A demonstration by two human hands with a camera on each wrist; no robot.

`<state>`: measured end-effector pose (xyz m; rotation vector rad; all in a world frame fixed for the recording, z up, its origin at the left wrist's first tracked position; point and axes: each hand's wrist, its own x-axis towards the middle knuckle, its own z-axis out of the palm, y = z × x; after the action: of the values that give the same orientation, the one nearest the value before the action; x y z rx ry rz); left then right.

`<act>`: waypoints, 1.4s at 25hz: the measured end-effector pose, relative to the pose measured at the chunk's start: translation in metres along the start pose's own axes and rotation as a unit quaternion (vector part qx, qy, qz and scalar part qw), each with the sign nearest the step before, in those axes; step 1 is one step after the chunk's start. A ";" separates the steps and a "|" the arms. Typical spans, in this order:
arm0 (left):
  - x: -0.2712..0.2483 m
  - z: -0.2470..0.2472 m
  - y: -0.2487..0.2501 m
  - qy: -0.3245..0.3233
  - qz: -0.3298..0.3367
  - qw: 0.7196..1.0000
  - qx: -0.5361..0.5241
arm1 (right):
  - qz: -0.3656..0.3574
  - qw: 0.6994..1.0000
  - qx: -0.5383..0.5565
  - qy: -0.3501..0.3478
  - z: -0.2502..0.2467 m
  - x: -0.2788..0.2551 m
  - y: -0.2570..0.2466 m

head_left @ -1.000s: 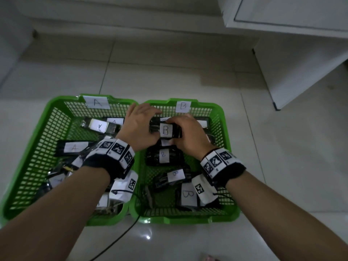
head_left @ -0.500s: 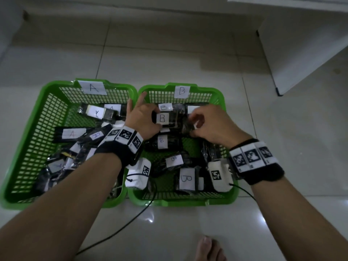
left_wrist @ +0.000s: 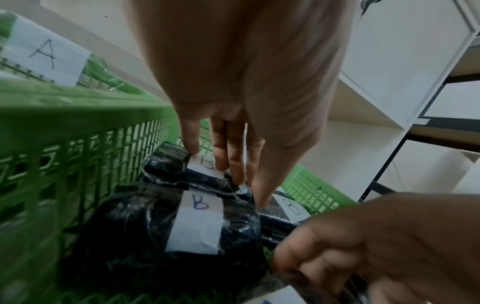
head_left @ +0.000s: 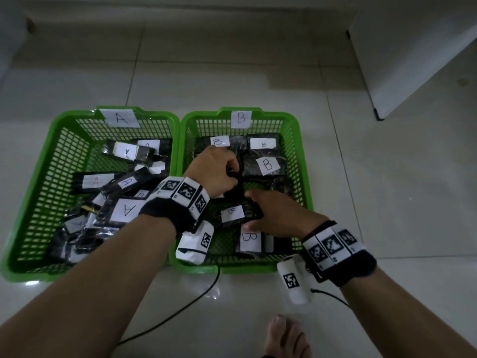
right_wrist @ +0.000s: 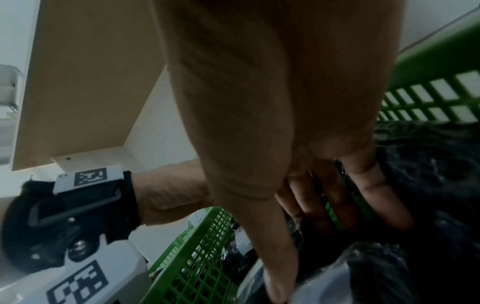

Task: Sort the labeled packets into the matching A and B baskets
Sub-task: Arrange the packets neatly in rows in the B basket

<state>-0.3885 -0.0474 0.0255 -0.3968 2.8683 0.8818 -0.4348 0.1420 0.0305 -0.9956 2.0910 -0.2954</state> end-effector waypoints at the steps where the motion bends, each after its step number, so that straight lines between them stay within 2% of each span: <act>1: 0.001 -0.003 0.002 -0.014 -0.008 1.000 0.005 | -0.003 1.000 -0.006 0.001 -0.002 0.001 0.000; 7: 0.005 -0.011 0.013 -0.076 -0.057 0.995 0.004 | -0.052 0.999 0.012 0.008 -0.004 0.007 0.003; 10: 0.001 -0.004 0.004 -0.066 -0.057 0.995 -0.041 | -0.069 0.995 0.058 0.031 0.000 0.006 0.008; 13: -0.001 0.000 -0.001 -0.036 -0.044 0.996 -0.071 | -0.083 0.987 0.107 0.085 0.003 0.005 0.019; 17: -0.010 -0.005 -0.004 -0.054 -0.046 0.990 -0.122 | -0.054 0.968 0.188 0.160 0.000 -0.004 0.025; 19: -0.011 -0.007 -0.005 -0.064 -0.033 0.988 -0.136 | -0.040 0.947 0.255 0.190 -0.003 -0.005 0.029; 21: -0.017 -0.011 -0.008 -0.073 -0.035 0.987 -0.142 | -0.031 0.925 0.322 0.199 -0.006 -0.006 0.032; 23: -0.026 -0.016 -0.011 -0.103 -0.041 0.984 -0.140 | -0.034 0.918 0.343 0.194 -0.008 -0.007 0.030; 25: -0.034 -0.019 -0.012 -0.131 -0.029 0.987 -0.094 | -0.040 0.916 0.351 0.191 -0.009 -0.009 0.026; 29: -0.045 -0.014 -0.005 -0.051 0.017 0.998 -0.025 | -0.051 0.895 0.385 0.217 -0.008 -0.013 0.027; 33: -0.047 -0.019 -0.001 0.035 0.024 0.999 -0.007 | -0.084 0.873 0.425 0.223 -0.005 -0.020 0.030; 35: -0.036 -0.033 -0.003 0.085 0.017 0.996 0.024 | -0.096 0.876 0.401 0.251 -0.008 -0.025 0.031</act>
<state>-0.3544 -0.0612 0.0578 -0.4386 3.0539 0.8192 -0.4485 0.1801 0.0345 -0.6300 1.9695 -1.5217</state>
